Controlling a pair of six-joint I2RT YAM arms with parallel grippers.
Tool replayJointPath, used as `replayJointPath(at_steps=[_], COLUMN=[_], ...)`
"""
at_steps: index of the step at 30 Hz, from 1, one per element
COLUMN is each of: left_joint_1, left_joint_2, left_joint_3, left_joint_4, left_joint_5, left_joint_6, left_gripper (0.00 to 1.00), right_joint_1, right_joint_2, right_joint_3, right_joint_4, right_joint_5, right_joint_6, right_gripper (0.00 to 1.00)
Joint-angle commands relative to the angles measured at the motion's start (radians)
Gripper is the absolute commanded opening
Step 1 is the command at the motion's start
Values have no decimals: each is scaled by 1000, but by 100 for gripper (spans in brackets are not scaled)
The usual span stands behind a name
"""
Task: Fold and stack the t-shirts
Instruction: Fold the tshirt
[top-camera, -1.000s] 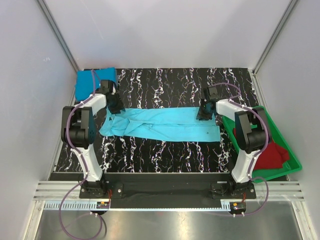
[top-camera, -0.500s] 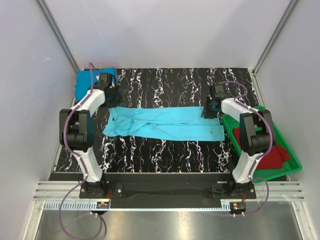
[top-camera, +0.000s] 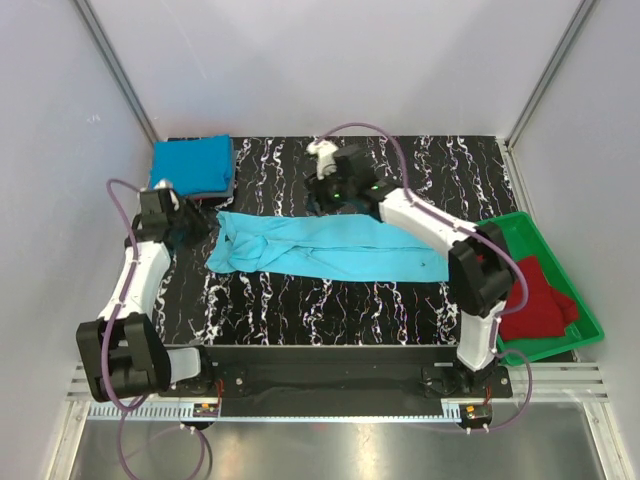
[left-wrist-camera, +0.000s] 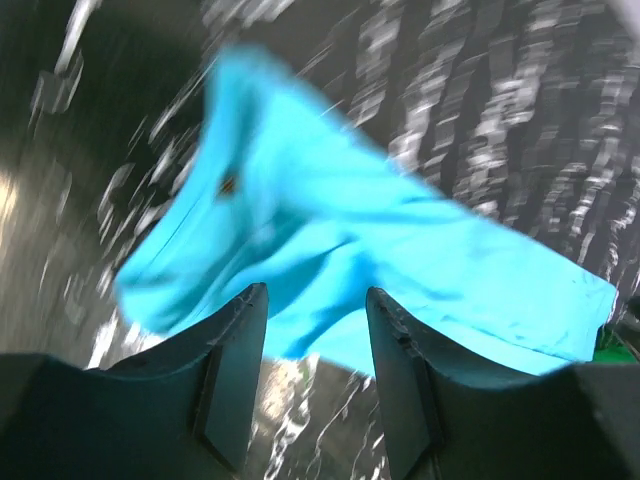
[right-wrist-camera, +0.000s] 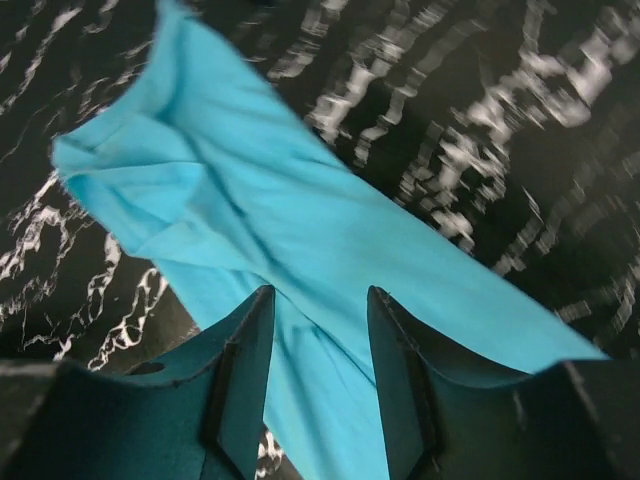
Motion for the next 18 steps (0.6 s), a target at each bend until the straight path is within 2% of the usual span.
replayJointPath(at_steps=[1,4,7,11,18], left_joint_1=[54,58,70,94,119], left_joint_2=[-36,-57,-53,-33,-13], left_joint_3=[-77,-85,-97,-126,-147], left_joint_4=[89,87,87,92,125], left_joint_5=[143,138,118,75,101], left_joint_6=[-89,-84,-95,-103,-104], left_gripper=[49,49,49,48,48], right_joint_1=[90,131,164,181,239], right_joint_2=[70,122,203,338,427], right_joint_3=[91,122,212,361,430], right_joint_4=[73,127,94,-26,-34], right_joint_5=[-100,-131,-134,-143,-96], right_joint_6=[-240,-354,-403,-391,-365], right_gripper=[52,55,56,62,61])
